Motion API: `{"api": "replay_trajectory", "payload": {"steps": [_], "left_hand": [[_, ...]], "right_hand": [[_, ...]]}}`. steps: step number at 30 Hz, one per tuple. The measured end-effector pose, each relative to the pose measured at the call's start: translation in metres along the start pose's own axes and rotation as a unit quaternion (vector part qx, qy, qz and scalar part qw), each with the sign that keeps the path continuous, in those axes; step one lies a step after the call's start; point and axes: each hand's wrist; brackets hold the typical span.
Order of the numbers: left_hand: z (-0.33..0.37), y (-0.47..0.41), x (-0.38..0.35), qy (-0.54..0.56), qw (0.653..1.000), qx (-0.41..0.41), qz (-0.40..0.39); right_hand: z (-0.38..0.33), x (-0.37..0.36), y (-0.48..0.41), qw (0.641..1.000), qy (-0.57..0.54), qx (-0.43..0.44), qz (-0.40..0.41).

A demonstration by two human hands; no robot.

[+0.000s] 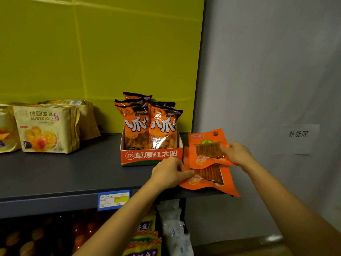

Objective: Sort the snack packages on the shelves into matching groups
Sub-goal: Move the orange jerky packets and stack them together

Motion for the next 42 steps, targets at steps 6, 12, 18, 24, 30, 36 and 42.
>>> {"api": "replay_trajectory", "payload": {"steps": [6, 12, 18, 24, 30, 36, 42], "left_hand": [[0.012, 0.016, 0.012, 0.258, 0.962, -0.044, -0.081], [0.014, 0.039, 0.035, 0.316, 0.945, -0.078, -0.021], [-0.021, 0.086, 0.095, 0.347, 0.925, -0.095, 0.126], [-0.089, 0.176, 0.16, 0.358, 0.89, -0.034, 0.281], [-0.162, 0.278, 0.219, 0.308, 0.853, 0.054, 0.417], [-0.242, 0.384, 0.272, 0.234, 0.815, 0.15, 0.508], [-0.308, 0.496, 0.335, 0.176, 0.797, 0.183, 0.548]], "right_hand": [[0.021, 0.043, 0.021, 0.982, -0.127, 0.029, 0.138], [0.016, 0.076, 0.06, 0.953, -0.204, 0.078, 0.212], [-0.041, 0.065, 0.079, 0.925, -0.285, 0.175, 0.18], [-0.124, 0.002, 0.091, 0.896, -0.377, 0.23, 0.04], [-0.216, -0.081, 0.132, 0.863, -0.408, 0.293, -0.055], [-0.32, -0.156, 0.198, 0.828, -0.438, 0.327, -0.125], [-0.434, -0.235, 0.282, 0.799, -0.472, 0.334, -0.162]]}}
Point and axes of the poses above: each hand's wrist, its own y-axis away from the middle knuckle, its own x-axis out of the back of the hand, z = x × y
